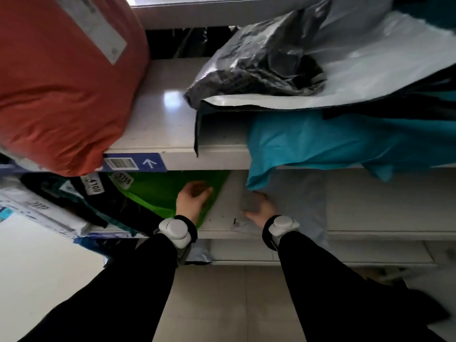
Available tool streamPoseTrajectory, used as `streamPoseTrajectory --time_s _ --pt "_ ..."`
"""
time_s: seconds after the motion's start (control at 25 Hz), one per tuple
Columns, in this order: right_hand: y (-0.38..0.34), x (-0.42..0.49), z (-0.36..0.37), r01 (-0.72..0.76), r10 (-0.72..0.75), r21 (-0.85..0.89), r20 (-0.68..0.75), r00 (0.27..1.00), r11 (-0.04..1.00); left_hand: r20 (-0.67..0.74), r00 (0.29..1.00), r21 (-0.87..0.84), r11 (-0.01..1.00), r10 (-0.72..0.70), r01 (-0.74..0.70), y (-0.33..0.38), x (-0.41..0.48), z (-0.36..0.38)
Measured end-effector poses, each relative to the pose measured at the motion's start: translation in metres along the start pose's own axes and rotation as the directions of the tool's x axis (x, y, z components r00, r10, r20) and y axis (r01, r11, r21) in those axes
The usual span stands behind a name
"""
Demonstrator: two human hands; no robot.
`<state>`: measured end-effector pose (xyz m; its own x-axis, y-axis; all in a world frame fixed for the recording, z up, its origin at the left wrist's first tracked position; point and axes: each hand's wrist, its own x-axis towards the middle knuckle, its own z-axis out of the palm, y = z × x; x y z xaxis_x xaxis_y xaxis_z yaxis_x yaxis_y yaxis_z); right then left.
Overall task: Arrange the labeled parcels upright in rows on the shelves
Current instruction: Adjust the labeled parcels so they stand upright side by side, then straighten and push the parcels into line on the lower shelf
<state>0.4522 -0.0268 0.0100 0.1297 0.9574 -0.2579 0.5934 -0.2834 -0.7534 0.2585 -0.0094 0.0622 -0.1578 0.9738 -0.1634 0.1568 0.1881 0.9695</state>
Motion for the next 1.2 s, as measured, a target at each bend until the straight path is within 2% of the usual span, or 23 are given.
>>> streamPoseTrajectory --time_s 0.24,0.48,0.68,0.84,1.04,1.2 --pt "0.050 -0.009 -0.065 -0.035 0.014 -0.140 -0.152 0.988 0.990 0.152 0.988 0.090 0.996 0.013 -0.027 -0.003 -0.008 0.080" --pt "0.100 -0.019 -0.100 -0.139 0.115 -0.143 -0.165 0.980 0.980 0.343 0.936 0.157 0.977 0.086 -0.147 -0.011 -0.031 0.154" --pt "0.134 -0.028 -0.112 -0.201 0.192 -0.043 -0.160 0.968 0.979 0.474 0.879 0.293 0.934 0.044 -0.204 -0.038 -0.047 0.191" --pt "0.162 -0.031 -0.116 -0.257 0.260 0.043 -0.108 0.959 0.965 0.507 0.861 0.383 0.883 0.047 -0.273 -0.057 -0.059 0.216" --pt "0.173 -0.029 -0.111 -0.273 0.298 0.186 -0.122 0.947 0.944 0.575 0.817 0.612 0.678 -0.028 -0.408 -0.073 -0.064 0.235" --pt "0.175 -0.025 -0.109 -0.270 0.309 0.271 -0.110 0.945 0.924 0.673 0.728 0.693 0.458 -0.133 -0.557 -0.084 -0.070 0.242"
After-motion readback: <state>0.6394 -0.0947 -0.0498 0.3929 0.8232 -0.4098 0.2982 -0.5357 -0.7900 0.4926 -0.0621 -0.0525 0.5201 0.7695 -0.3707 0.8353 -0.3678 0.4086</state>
